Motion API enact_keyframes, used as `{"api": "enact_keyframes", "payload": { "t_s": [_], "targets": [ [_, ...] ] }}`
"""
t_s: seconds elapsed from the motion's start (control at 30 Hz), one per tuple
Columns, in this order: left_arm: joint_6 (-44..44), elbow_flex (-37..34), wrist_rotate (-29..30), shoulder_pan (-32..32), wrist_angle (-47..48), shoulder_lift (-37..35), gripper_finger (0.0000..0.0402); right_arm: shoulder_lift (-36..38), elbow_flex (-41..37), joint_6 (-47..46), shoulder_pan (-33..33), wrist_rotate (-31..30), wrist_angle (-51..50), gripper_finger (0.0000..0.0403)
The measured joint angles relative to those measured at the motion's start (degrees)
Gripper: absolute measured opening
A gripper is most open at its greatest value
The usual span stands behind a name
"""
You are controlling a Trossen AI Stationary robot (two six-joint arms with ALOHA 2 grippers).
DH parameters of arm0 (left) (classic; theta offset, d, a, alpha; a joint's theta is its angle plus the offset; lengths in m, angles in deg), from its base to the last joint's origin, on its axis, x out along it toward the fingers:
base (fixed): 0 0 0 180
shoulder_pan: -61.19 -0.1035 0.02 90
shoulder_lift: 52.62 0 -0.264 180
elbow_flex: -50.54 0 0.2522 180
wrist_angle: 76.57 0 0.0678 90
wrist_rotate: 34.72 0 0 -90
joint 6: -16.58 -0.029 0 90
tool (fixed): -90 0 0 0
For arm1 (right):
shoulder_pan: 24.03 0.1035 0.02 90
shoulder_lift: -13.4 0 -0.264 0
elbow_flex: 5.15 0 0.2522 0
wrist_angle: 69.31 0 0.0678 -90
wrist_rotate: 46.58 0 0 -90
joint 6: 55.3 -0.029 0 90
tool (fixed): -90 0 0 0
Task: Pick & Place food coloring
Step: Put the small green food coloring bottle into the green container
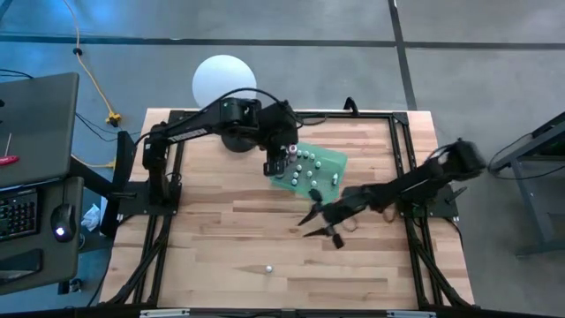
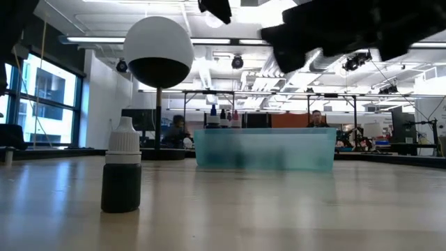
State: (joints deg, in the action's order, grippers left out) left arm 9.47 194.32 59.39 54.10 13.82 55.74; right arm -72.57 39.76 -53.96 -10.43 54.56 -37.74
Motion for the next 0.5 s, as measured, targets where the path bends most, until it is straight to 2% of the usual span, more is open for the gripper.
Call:
{"api": "enact_keyframes", "payload": {
  "t_s": [0.2,0.33,0.5],
  "targets": [
    [2.83,-0.01,3.62,3.17,2.61,-0.07,0.0135,-15.53,12.11,-2.64,1.07,0.65,-0.47,0.0172],
    [4.97,-0.06,6.82,4.30,5.42,-0.24,0.0135,-25.03,19.51,-2.58,1.82,4.96,-1.11,0.0172],
    [6.96,-0.11,8.08,4.72,8.02,-2.47,0.0135,-33.07,27.49,-2.83,2.58,9.45,-1.92,0.0172]
  ]
}}
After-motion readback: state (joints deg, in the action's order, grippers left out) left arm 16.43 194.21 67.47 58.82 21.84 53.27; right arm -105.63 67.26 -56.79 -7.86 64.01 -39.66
